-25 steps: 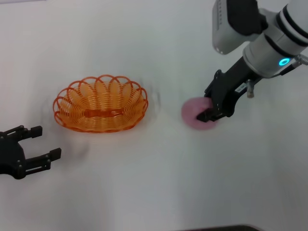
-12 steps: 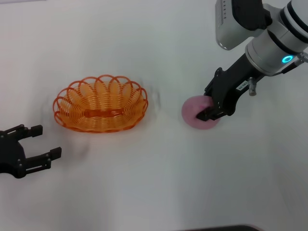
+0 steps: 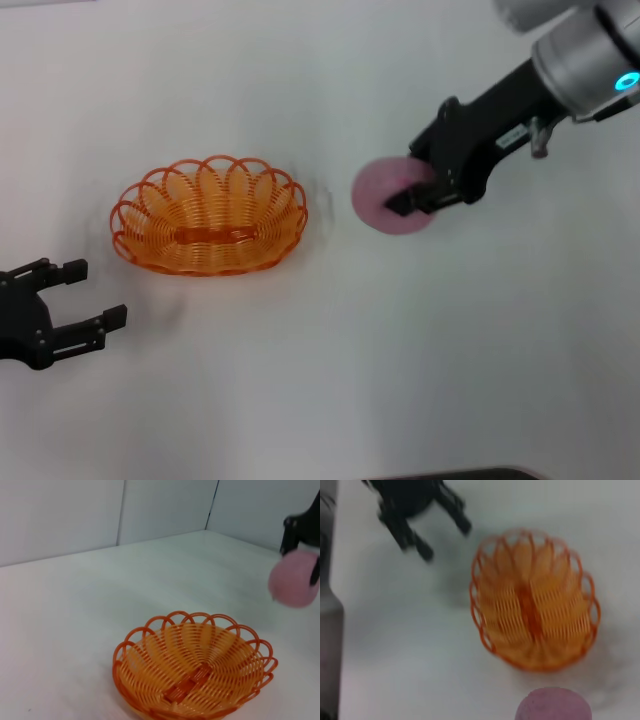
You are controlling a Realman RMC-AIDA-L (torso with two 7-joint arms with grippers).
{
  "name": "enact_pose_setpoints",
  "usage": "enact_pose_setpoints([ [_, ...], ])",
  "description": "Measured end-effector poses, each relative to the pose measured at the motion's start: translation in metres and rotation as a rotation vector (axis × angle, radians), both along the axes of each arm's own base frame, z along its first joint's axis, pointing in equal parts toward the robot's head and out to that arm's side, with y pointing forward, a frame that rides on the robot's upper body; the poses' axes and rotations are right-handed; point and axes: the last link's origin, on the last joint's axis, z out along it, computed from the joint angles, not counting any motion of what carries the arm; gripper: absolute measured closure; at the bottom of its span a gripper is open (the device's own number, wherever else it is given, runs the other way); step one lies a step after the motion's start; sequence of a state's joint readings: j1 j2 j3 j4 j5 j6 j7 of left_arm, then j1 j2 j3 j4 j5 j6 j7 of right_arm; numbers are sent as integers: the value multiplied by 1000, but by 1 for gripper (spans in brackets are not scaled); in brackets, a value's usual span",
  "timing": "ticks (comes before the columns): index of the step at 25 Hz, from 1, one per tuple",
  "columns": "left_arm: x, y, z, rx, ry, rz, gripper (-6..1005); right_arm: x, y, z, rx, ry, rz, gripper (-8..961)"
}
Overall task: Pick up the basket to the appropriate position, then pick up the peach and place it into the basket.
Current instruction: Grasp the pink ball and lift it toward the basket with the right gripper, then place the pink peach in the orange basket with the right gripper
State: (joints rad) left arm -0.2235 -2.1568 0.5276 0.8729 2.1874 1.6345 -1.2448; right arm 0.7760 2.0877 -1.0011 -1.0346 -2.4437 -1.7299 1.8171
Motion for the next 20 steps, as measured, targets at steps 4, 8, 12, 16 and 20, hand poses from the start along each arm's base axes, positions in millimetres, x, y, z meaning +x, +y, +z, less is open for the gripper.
enact_pose_setpoints([
  [4,0,0,0,1,0,-1,189,-10,-3,14,7,135,27,625],
  [8,1,1,1,3,-6,-3,189,-13,-4,14,20,180,41,624],
  [12,2,1,1,2,-7,-6,189,-20,-4,3,14,208,64,624],
  [16,3,2,1,2,-8,-7,189,-23,-2,-14,21,228,72,624],
  [20,3,2,1,0,-10,-10,189,-28,0,-34,34,236,87,624],
])
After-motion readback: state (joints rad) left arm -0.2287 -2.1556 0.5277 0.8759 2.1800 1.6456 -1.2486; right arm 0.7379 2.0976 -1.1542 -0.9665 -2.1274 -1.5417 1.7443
